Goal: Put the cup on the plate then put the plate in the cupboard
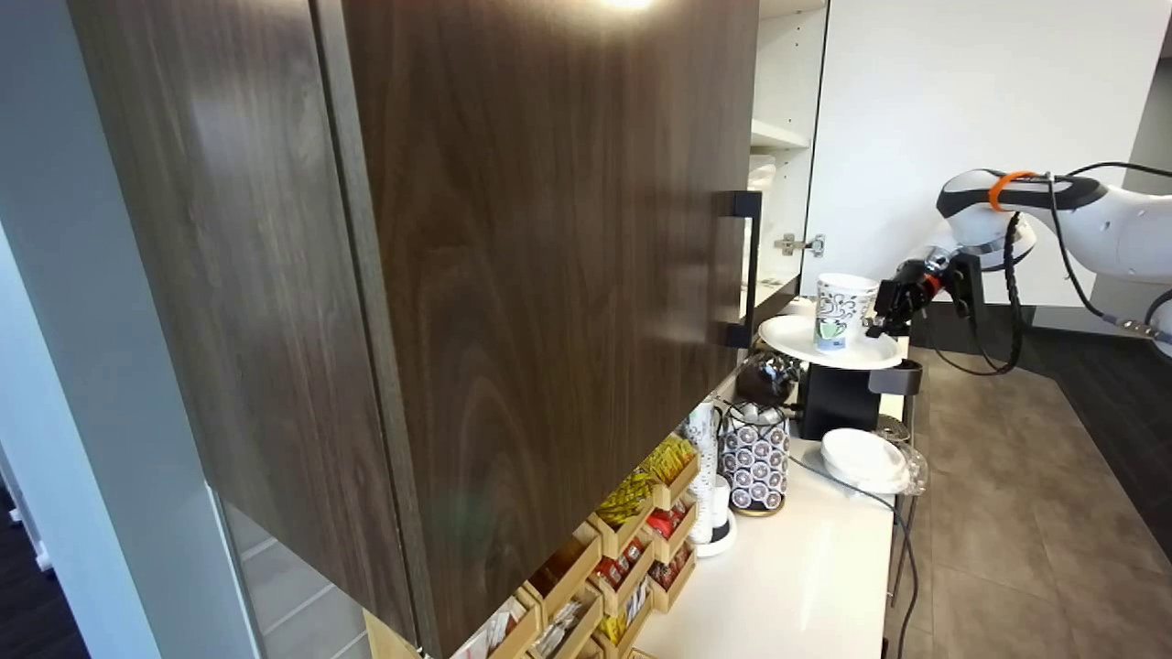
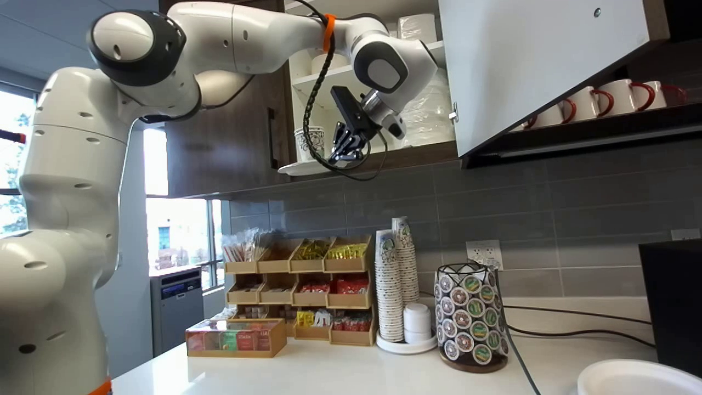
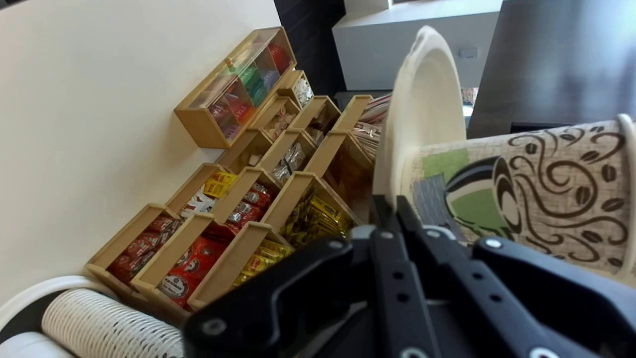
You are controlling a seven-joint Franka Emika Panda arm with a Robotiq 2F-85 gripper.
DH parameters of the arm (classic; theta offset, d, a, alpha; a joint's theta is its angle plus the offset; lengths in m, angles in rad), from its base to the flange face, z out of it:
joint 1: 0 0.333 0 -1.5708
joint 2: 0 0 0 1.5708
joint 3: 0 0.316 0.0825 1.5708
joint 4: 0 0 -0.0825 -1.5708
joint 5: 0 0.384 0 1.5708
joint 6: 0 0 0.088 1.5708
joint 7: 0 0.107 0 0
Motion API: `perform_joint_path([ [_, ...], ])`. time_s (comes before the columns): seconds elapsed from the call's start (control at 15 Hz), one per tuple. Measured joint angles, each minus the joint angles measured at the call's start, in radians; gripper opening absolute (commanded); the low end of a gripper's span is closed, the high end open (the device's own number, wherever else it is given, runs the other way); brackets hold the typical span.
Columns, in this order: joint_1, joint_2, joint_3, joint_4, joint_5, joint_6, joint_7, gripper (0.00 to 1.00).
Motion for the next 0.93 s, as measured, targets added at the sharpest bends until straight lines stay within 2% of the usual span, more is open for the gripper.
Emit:
perform_joint_path([
  [0.47, 0.003, -0.001, 0.001, 0.078, 0.045, 0.000, 0.028, 0.04],
  [0.93, 0.010, 0.004, 0.001, 0.122, 0.111, 0.000, 0.131, 0.04],
])
